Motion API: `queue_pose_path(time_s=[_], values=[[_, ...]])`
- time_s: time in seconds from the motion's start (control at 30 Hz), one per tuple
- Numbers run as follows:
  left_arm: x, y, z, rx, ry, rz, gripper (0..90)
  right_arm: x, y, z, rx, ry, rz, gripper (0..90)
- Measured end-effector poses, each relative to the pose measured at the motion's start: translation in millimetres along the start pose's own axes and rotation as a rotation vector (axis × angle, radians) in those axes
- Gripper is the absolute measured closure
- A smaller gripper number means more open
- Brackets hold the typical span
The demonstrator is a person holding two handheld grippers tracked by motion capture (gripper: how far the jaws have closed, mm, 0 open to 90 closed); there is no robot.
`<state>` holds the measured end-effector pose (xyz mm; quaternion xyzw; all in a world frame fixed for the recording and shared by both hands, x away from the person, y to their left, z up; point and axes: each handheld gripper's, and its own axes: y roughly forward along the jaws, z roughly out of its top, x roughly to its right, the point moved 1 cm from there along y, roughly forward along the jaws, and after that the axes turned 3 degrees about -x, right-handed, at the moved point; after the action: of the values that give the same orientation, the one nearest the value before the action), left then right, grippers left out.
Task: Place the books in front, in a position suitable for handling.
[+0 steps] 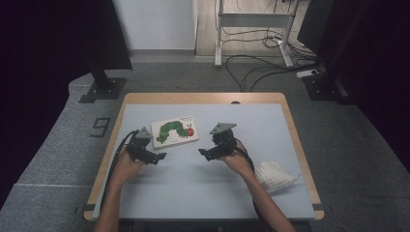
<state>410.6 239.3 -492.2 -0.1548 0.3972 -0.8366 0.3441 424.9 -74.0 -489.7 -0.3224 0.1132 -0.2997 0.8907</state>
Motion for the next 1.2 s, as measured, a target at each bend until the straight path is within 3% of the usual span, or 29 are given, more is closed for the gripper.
queue_pose_path(time_s=[0.63, 1.03, 1.2], values=[[-6.2, 22.0, -4.3, -0.040, -0.003, 0.014, 0.0, 9.7, 55.3, 2.3, -0.031, -0.018, 0.033, 0.8], [-9.6, 35.6, -8.3, -0.066, -0.034, 0.006, 0.0, 9.7, 84.4, 9.0, -0.083, -0.028, 0.070, 2.4], [-11.0, 39.8, -10.9, -0.082, -0.064, 0.005, 0.0, 9.6, 90.5, 11.1, -0.102, -0.030, 0.079, 3.9]])
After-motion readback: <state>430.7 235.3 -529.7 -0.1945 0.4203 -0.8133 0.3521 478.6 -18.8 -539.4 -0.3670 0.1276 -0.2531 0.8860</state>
